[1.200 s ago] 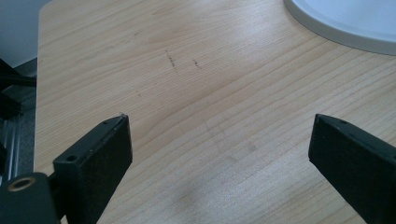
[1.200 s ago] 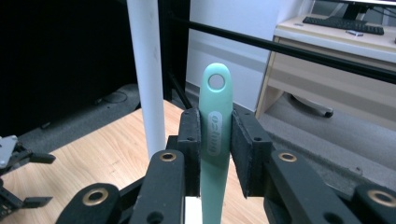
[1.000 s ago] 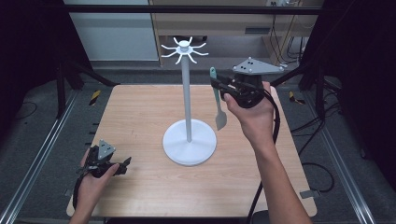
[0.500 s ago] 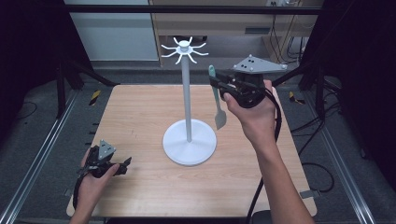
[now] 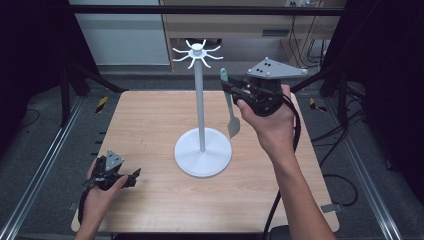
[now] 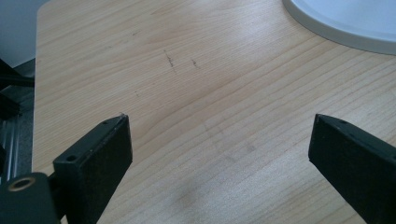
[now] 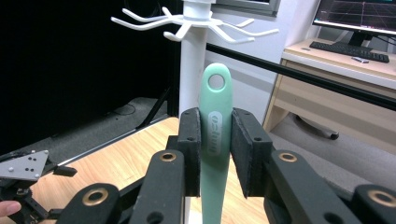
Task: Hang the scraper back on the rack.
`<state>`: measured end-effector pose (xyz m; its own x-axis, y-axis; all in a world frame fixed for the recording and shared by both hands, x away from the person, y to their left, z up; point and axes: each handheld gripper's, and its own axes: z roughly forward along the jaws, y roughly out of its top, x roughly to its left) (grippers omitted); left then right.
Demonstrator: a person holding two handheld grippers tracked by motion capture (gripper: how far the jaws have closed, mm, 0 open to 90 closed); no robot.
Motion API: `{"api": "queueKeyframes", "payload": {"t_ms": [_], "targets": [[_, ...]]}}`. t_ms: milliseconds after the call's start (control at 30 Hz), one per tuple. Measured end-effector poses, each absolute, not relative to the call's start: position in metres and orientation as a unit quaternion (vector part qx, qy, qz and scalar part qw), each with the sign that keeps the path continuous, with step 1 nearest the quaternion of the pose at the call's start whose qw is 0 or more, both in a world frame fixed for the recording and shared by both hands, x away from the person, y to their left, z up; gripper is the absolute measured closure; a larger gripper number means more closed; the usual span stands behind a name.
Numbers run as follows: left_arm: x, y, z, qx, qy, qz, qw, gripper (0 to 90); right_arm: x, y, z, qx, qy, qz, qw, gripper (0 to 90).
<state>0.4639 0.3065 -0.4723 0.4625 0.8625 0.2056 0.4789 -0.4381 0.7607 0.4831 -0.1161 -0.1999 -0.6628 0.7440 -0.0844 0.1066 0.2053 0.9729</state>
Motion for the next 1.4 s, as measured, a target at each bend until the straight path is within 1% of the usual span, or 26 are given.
{"api": "queueKeyframes", "payload": {"t_ms": [867,1400], "targets": [[0.464,0.306,-0.472,0.794,0.422,0.299,0.32,5.9,0.473,-0.102,-0.187,0.272,0.72,0.572,0.283,74.4],[0.464,0.306,-0.472,0.793,0.422,0.298,0.321,5.9,0.482,-0.093,-0.187,0.275,0.725,0.567,0.277,74.3]]}}
